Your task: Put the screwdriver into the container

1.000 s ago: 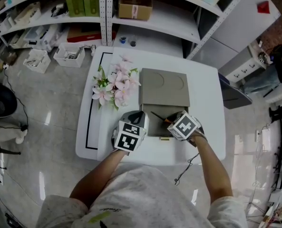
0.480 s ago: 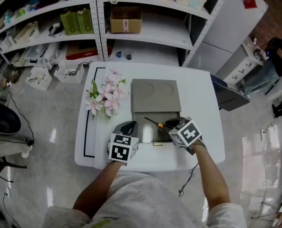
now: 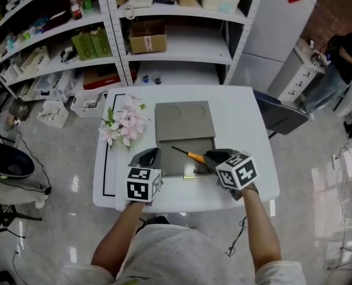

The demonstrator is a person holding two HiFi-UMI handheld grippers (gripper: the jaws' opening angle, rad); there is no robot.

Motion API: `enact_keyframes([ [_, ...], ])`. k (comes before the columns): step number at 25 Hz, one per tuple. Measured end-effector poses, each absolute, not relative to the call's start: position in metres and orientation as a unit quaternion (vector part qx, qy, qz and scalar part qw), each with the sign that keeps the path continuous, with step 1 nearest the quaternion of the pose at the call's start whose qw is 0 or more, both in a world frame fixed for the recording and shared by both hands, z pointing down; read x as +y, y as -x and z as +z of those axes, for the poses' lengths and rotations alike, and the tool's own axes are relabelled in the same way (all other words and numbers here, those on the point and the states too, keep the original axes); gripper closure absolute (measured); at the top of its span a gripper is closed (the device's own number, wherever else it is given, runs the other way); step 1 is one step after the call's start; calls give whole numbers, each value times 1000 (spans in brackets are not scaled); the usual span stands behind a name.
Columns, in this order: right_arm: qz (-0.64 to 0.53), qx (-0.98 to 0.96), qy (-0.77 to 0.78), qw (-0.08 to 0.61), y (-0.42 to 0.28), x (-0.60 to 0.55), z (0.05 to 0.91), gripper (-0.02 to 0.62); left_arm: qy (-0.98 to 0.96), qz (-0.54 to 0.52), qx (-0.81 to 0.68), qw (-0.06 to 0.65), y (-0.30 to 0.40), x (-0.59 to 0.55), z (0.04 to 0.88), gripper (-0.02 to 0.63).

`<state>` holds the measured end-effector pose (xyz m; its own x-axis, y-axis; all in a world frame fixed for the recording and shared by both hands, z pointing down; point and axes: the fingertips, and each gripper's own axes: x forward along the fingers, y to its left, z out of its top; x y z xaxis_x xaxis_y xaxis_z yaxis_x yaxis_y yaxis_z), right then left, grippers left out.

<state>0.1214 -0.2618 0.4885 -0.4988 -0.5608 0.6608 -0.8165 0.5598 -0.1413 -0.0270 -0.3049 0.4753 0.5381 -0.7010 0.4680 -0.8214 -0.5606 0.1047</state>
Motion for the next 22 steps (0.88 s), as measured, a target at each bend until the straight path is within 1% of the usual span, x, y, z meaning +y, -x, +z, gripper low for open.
enact_keyframes([
  [4,217,-838,-441,237,-131,-248,468,568,-864,182,-446,142,23,-296,460,601],
  [7,206,-838,-470,187,-141,-240,448,591,-867,175,-447,133,17,-286,450,601],
  [10,189,-834,-498,143,-150,-233,429,591,-869,173,-446,126,11,-277,446,601],
  [17,163,-829,-524,109,-162,-223,413,592,-867,178,-451,118,7,-260,443,601],
  [22,162,-835,-515,108,-157,-216,415,592,-863,178,-458,116,10,-255,442,601],
])
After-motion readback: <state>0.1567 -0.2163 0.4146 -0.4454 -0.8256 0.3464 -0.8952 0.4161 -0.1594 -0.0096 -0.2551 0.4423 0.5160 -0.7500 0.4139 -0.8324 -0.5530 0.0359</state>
